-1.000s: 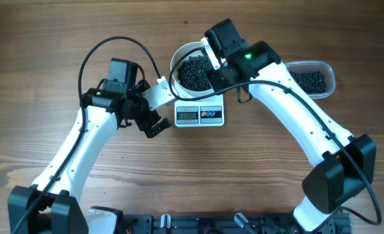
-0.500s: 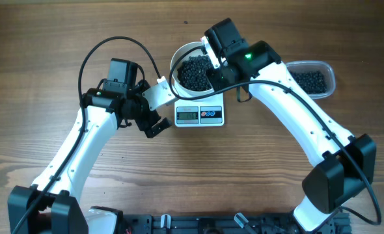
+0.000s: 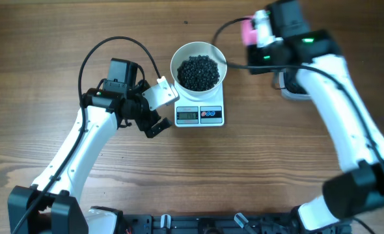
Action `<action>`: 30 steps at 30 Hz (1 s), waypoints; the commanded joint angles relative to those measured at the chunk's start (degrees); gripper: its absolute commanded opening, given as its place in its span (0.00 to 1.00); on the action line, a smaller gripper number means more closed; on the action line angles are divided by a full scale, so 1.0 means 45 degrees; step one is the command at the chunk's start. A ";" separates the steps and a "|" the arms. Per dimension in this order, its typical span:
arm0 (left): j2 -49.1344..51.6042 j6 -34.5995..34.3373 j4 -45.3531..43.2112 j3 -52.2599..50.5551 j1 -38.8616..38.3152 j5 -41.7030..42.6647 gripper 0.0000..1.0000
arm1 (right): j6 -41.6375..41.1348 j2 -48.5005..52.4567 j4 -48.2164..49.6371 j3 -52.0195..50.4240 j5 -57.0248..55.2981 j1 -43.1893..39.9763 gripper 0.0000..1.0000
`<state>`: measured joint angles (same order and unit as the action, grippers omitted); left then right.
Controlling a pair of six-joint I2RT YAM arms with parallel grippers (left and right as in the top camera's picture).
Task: Scoop item into bowl and weigh 150g on scale
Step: 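Return the scoop to the bean tub and dip it in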
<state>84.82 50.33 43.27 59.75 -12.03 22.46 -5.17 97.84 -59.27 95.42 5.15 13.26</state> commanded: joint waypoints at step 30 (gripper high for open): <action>0.0083 0.0151 -0.0034 0.0044 0.0049 0.0291 1.00 | 0.1841 0.3191 -0.3060 -0.0733 0.0763 -0.4915 0.04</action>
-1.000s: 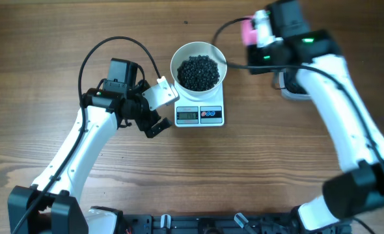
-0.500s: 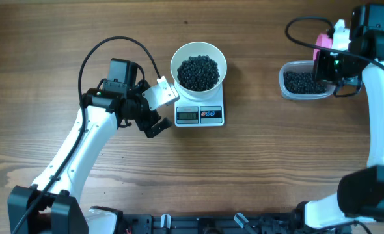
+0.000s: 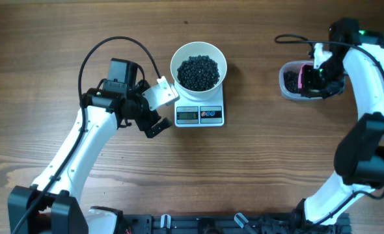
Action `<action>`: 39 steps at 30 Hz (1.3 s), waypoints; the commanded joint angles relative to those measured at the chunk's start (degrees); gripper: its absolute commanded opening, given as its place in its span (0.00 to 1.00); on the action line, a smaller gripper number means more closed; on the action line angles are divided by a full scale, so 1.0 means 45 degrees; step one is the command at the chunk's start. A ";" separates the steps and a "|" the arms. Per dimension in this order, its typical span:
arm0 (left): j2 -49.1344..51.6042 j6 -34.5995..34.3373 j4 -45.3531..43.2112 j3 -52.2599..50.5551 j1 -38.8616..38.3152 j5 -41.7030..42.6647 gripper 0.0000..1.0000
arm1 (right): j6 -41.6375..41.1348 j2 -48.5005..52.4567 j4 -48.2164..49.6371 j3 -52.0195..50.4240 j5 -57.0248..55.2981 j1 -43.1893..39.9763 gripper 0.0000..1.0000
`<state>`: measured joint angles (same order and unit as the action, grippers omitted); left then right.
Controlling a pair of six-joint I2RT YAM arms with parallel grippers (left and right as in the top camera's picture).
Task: Scoop item into bowl and weigh 150g on scale
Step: 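Return the scoop to the bean tub and dip it in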
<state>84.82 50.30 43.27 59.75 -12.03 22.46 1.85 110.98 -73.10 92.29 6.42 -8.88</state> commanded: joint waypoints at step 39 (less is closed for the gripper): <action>0.0083 0.0155 -0.0034 0.0044 0.0049 0.0291 1.00 | 0.3313 -0.1642 -0.1268 0.0685 0.6387 -0.2365 0.04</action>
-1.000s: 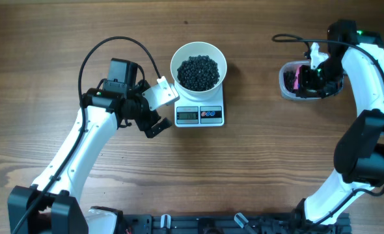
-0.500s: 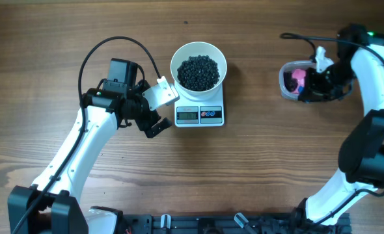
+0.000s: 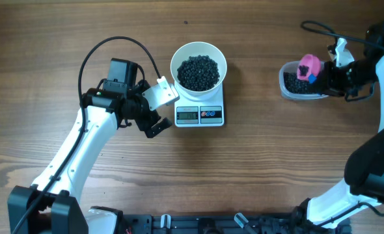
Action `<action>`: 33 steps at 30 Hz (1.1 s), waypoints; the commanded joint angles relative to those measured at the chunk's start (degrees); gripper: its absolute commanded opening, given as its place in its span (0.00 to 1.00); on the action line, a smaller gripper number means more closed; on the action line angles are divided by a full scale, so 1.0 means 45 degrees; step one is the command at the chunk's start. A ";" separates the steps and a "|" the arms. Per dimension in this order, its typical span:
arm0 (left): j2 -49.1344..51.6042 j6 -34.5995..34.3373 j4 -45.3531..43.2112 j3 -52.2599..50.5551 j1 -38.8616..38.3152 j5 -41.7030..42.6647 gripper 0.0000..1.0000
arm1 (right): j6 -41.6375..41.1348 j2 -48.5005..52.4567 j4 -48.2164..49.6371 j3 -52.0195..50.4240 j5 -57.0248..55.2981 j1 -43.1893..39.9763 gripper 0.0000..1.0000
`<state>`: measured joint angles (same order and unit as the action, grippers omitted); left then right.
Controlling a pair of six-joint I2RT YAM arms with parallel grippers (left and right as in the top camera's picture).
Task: Scoop item into bowl and weigh 150g on scale
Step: 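Return the scoop to the bean tub and dip it in, then carry the filled pink scoop over the white bowl with the right gripper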
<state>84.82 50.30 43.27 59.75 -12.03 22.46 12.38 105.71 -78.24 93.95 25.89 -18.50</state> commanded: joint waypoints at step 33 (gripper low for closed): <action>0.0083 0.0155 -0.0034 0.0044 0.0049 0.0291 1.00 | -0.2220 -0.0495 0.3701 0.1001 -0.0063 0.7266 0.04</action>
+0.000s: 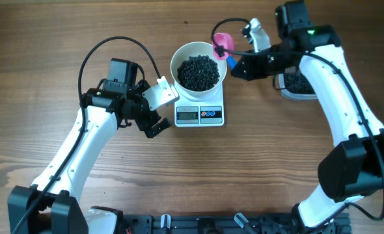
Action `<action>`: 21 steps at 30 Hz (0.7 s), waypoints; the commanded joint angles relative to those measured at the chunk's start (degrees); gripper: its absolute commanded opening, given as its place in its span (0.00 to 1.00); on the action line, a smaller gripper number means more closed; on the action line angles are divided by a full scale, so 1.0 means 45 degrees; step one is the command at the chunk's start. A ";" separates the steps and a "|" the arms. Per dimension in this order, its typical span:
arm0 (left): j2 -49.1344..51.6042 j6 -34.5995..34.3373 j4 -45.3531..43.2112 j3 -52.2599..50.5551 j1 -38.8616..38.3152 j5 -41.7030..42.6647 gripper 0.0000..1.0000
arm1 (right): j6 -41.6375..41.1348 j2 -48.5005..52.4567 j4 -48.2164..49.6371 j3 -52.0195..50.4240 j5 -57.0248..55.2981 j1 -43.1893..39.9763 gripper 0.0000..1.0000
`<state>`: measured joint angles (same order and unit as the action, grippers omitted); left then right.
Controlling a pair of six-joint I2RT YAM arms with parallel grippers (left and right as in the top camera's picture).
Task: Scoop item into bowl and weigh 150g on scale
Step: 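Carry the filled pink scoop over the white bowl with the right gripper, then tip the scoop to pour beans into the bowl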
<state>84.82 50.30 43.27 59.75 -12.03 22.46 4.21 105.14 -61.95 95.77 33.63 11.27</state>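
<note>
A white bowl (198,53) heaped with small black pieces stands on a white digital scale (200,114). My right gripper (239,65) is shut on the blue handle of a pink scoop (222,42). The scoop's pink head hangs over the bowl's upper right rim. What it carries cannot be made out. The clear source tub (289,83) of black pieces sits at the right, mostly hidden under my right arm. My left gripper (153,125) rests just left of the scale, holding nothing visible. Its jaws are too dark to read.
A black cable loops on the table behind the left arm (114,40). Another cable runs from the right wrist past the scoop. The robot's base bar (198,224) lines the front edge. Bare wooden table (257,162) lies in front of the scale.
My right gripper has moved left with the pink scoop, from over the tub at the far right to the bowl's upper right rim. The left arm is unchanged.
The right gripper first held the scoop just right of the bowl. Then it was down at the tub on the right. After that the scoop was raised above the tub. Now it is back at the bowl's rim. The left arm never moved.
</note>
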 commanded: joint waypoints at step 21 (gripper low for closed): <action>0.0083 0.0155 -0.0034 0.0044 0.0049 0.0291 1.00 | -0.0432 -0.0364 0.0291 0.0743 -0.7902 0.3643 0.04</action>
<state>84.82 50.30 43.27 59.75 -12.03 22.46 2.15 105.14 -60.99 97.36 3.49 26.61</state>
